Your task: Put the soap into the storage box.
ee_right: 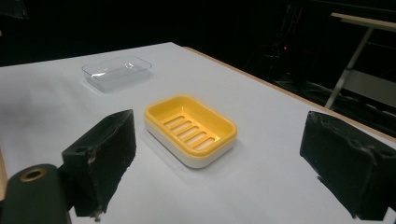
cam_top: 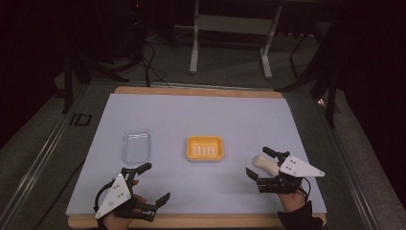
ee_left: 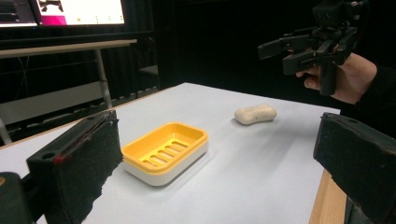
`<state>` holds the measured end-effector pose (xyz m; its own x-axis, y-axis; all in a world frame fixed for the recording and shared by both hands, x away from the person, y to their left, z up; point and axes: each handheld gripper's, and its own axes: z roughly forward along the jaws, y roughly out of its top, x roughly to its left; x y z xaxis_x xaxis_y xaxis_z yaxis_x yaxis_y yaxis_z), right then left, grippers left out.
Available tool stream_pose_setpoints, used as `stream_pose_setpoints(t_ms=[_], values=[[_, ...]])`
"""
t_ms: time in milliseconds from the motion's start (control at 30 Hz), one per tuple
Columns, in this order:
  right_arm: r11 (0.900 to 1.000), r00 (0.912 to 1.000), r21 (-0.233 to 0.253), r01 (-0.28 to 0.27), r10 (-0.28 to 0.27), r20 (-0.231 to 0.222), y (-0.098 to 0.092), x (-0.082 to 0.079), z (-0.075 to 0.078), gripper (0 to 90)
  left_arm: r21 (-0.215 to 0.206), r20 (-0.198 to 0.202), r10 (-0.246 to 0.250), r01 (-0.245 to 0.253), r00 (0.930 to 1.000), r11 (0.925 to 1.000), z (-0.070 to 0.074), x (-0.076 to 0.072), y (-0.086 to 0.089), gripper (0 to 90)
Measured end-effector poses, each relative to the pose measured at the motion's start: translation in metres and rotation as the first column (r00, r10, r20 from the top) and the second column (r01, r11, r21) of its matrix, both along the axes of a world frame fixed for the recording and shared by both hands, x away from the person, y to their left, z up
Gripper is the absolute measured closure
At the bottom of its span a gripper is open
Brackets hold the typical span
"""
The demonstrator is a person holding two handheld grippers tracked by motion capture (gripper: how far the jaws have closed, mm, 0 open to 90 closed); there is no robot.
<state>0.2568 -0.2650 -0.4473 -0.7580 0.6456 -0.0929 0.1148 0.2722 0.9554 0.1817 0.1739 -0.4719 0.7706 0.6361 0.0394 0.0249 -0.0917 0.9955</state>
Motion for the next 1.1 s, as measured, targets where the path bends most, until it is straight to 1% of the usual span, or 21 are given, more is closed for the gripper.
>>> stream_pose_setpoints(t_ms=[67,100,133,167,233,367,400,433,467,500,600,633,700,767,833,867,900,933,1000,1033,1100], values=[[1.000,1.0000,-0.006,-0.003,0.003,-0.005,0.000,0.001,0.000,10.6,-0.005,-0.005,-0.004,0.004,1.0000,1.0000,0.000,0.001,0.001,1.2],[1.000,0.9993,-0.023,-0.012,0.011,-0.036,0.000,0.003,0.000,13.3,-0.006,-0.006,-0.003,0.003,1.0000,1.0000,0.000,0.001,0.000,1.1],[1.000,0.9993,-0.023,-0.012,0.011,-0.036,0.000,0.003,0.000,13.3,-0.006,-0.006,-0.003,0.003,1.0000,1.0000,0.000,0.001,0.000,1.1],[0.999,0.9970,-0.030,-0.018,0.016,-0.076,0.001,0.005,0.000,12.9,-0.006,-0.007,-0.005,0.005,1.0000,1.0000,0.000,0.001,0.000,1.1],[0.998,0.9942,-0.056,-0.029,0.023,-0.105,0.000,0.008,-0.001,12.8,-0.002,-0.018,-0.011,0.011,0.9998,0.9999,-0.001,0.002,0.000,1.2],[0.996,0.9944,-0.070,-0.054,0.047,-0.095,0.000,0.008,0.001,12.7,-0.004,-0.024,-0.018,0.018,0.9996,0.9998,-0.001,0.002,-0.001,1.1],[0.994,0.9914,-0.080,-0.081,0.072,-0.110,0.000,0.009,0.004,12.7,0.003,-0.026,-0.016,0.016,0.9995,0.9999,-0.002,0.002,-0.001,1.1],[0.994,0.9914,-0.080,-0.081,0.072,-0.110,0.000,0.009,0.004,12.7,0.003,-0.026,-0.016,0.016,0.9995,0.9999,-0.002,0.002,-0.001,1.1],[0.988,0.9862,-0.105,-0.115,0.101,-0.131,0.000,0.010,0.006,13.6,0.004,-0.025,-0.016,0.017,0.9996,0.9999,-0.002,0.002,0.000,1.1],[0.984,0.9824,-0.123,-0.126,0.107,-0.153,-0.001,0.011,0.006,13.6,0.002,-0.026,-0.017,0.017,0.9995,0.9999,-0.002,0.002,0.000,1.1],[0.974,0.9798,-0.174,-0.142,0.113,-0.165,-0.001,0.011,0.008,14.1,-0.001,-0.025,-0.016,0.016,0.9996,0.9999,-0.002,0.002,0.000,1.1],[0.972,0.9777,-0.182,-0.150,0.118,-0.174,-0.001,0.012,0.009,14.5,0.003,-0.026,-0.016,0.016,0.9995,0.9999,-0.002,0.002,0.000,1.1],[0.960,0.9766,-0.233,-0.156,0.114,-0.182,0.000,0.014,0.013,14.6,0.003,-0.026,-0.016,0.016,0.9995,0.9999,-0.002,0.002,0.000,1.1],[0.944,0.9702,-0.275,-0.182,0.127,-0.206,0.000,0.015,0.016,14.6,0.004,-0.027,-0.018,0.018,0.9995,0.9998,-0.002,0.002,0.000,1.2],[0.922,0.9605,-0.321,-0.215,0.140,-0.240,0.001,0.015,0.018,14.6,0.007,-0.027,-0.017,0.018,0.9995,0.9998,-0.002,0.002,0.000,1.1],[0.910,0.9598,-0.350,-0.224,0.143,-0.241,0.002,0.014,0.019,14.6,0.008,-0.028,-0.018,0.018,0.9994,0.9998,-0.002,0.003,0.000,1.1],[0.900,0.9556,-0.365,-0.238,0.150,-0.254,0.002,0.014,0.019,14.5,0.008,-0.030,-0.018,0.018,0.9994,0.9998,-0.002,0.003,0.000,1.1],[0.892,0.9457,-0.369,-0.263,0.162,-0.282,0.002,0.015,0.019,14.5,0.009,-0.029,-0.018,0.019,0.9994,0.9998,-0.002,0.003,0.000,1.1],[0.868,0.9184,-0.376,-0.325,0.195,-0.344,0.002,0.016,0.019,14.1,0.009,-0.030,-0.019,0.019,0.9994,0.9998,-0.002,0.003,0.000,1.2],[0.856,0.9055,-0.383,-0.347,0.199,-0.375,0.003,0.016,0.018,13.9,0.008,-0.031,-0.019,0.019,0.9993,0.9998,-0.003,0.003,0.000,1.1],[0.834,0.8856,-0.402,-0.378,0.200,-0.419,0.004,0.017,0.016,13.8,0.009,-0.031,-0.019,0.019,0.9993,0.9998,-0.003,0.003,0.000,1.2]])
